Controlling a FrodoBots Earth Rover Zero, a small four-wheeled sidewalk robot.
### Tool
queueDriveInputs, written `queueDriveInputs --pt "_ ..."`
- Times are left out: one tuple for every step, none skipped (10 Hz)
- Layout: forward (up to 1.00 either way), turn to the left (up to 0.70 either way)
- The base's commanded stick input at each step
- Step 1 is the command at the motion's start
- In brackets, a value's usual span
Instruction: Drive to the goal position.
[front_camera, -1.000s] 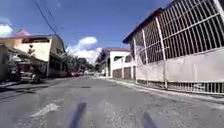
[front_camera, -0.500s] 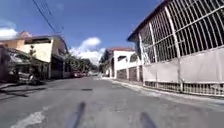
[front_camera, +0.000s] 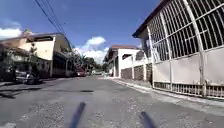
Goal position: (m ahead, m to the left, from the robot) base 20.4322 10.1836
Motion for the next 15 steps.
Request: queueDriveInputs --pt "1.0 0.0" --pt "1.0 0.0" --pt "1.0 0.0" --pt "1.0 0.0" --pt "1.0 0.0" --pt "1.0 0.0" --pt "1.0 0.0" --pt "1.0 0.0" --pt "1.0 0.0" --pt "1.0 0.0" --pt "1.0 0.0" --pt "1.0 0.0" --pt "1.0 0.02" --pt "1.0 0.02" --pt "1.0 0.01"
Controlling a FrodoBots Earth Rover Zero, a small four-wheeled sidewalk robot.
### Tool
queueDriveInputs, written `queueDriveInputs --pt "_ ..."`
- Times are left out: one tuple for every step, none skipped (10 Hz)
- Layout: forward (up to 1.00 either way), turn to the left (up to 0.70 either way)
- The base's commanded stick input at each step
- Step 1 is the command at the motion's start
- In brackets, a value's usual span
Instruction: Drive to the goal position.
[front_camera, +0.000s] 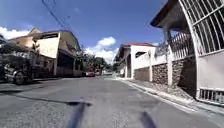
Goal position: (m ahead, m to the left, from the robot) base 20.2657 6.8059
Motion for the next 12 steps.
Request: queueDriveInputs --pt "1.0 0.09" --pt "1.0 -0.3" --pt "1.0 -0.4" --pt "1.0 -0.4" --pt "1.0 -0.15" --pt "1.0 0.0" --pt "1.0 0.0" --pt "1.0 0.0" --pt "1.0 0.0" --pt "1.0 0.0" --pt "1.0 0.0" --pt "1.0 0.0"
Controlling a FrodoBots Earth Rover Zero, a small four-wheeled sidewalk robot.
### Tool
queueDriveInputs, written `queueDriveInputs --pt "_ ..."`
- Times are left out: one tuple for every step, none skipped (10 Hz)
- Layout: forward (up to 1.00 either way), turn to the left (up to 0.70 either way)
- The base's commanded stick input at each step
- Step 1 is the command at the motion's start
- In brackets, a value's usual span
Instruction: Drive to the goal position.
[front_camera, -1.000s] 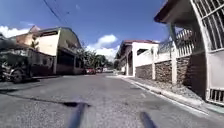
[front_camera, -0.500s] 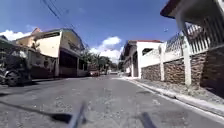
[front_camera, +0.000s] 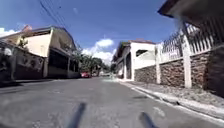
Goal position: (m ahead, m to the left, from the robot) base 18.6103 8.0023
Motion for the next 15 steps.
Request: queueDriveInputs --pt "1.0 0.0" --pt "1.0 0.0" --pt "1.0 0.0" --pt "1.0 0.0" --pt "1.0 0.0" --pt "1.0 0.0" --pt "1.0 0.0" --pt "1.0 0.0" --pt "1.0 0.0" --pt "1.0 0.0" --pt "1.0 0.0" --pt "1.0 0.0" --pt "1.0 0.0" --pt "1.0 -0.16" --pt "1.0 -0.3"
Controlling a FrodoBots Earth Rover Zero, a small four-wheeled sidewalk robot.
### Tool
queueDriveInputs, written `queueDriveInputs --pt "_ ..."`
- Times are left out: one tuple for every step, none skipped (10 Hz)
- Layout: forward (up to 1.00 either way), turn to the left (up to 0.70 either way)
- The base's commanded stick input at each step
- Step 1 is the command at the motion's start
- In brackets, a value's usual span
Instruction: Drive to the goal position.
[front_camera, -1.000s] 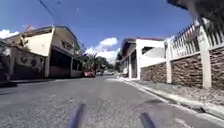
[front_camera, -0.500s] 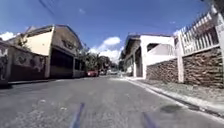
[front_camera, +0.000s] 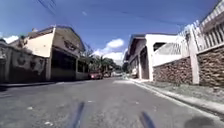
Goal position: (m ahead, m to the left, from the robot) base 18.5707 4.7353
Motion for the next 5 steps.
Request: queueDriveInputs --pt "1.0 -0.21" --pt "1.0 -0.08" --pt "1.0 0.04" --pt "1.0 0.0" --pt "1.0 0.0"
